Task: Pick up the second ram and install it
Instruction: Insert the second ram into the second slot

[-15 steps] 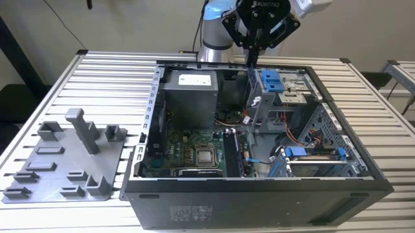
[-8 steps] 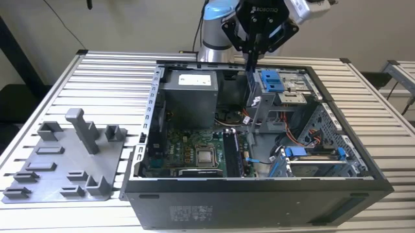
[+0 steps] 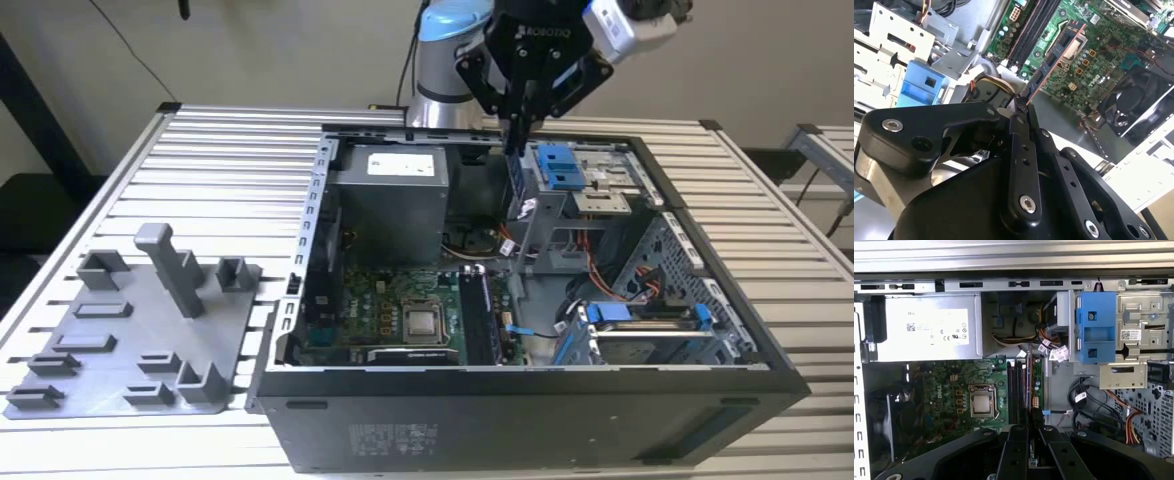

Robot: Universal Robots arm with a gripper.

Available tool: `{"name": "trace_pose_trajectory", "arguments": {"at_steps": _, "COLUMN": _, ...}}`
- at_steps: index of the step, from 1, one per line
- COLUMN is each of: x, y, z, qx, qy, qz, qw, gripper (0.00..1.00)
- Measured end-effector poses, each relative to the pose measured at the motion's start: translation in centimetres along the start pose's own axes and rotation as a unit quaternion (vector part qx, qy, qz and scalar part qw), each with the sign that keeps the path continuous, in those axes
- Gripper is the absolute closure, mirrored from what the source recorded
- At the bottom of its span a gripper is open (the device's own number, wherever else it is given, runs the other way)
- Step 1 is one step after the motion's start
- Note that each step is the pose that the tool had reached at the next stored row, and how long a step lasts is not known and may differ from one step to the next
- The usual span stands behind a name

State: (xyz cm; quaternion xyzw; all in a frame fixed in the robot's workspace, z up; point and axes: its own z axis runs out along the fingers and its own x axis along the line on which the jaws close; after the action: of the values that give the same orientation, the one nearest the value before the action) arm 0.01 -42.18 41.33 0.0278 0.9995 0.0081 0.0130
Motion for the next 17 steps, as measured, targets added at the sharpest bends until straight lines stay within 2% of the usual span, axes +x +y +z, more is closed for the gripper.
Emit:
{"name": "trace_pose_trajectory", "arguments": {"at_steps": 10, "x": 0.0, "y": -0.03, "z": 0.19, "qx": 0.0, "qy": 0.0, "qz": 0.0, "qw": 1.0, "gripper": 0.86}}
{"name": "trace_pose_trajectory", "arguments": {"at_steps": 17, "x": 0.02, "y": -0.04, "z": 0.92, "qx": 0.0001, "qy": 0.0, "qz": -0.001, "qw": 1.0, "gripper": 0.86}}
